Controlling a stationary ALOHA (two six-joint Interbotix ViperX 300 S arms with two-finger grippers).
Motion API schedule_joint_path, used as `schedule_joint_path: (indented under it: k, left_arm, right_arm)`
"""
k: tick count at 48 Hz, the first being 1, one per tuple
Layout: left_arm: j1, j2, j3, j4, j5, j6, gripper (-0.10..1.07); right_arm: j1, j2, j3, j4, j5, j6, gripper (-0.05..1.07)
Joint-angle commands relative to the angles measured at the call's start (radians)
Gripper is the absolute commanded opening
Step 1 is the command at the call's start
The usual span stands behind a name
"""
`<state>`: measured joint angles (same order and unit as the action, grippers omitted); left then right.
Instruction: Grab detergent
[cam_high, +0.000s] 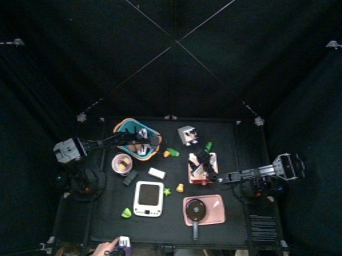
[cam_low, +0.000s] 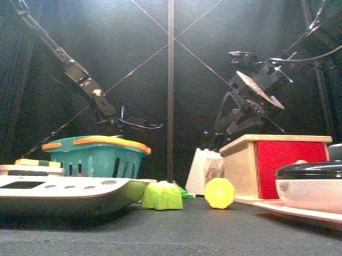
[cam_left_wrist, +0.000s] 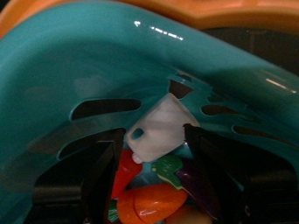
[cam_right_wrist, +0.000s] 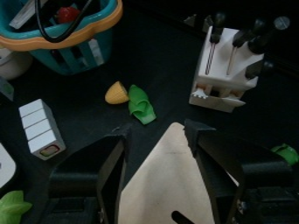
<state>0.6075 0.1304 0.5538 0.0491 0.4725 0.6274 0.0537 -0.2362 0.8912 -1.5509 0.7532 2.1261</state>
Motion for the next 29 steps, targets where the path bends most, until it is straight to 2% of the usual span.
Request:
schedule_joint_path:
  k: [1, 16, 29]
  left_arm:
    - [0.017, 0.0, -0.003, 0.006, 0.005, 0.002, 0.9]
    - [0.017, -0.04, -0.009, 0.008, 0.005, -0.003, 0.72]
    - [0.011, -0.13, -0.008, 0.009, 0.005, -0.003, 0.72]
  right_arm:
    - [-0.006, -0.011, -0.021, -0.003, 0.002, -0.002, 0.86]
    - [-0.011, -0.009, -0.017, -0.003, 0.002, -0.002, 0.86]
    - [-0.014, -0.009, -0.017, 0.005, 0.002, -0.002, 0.86]
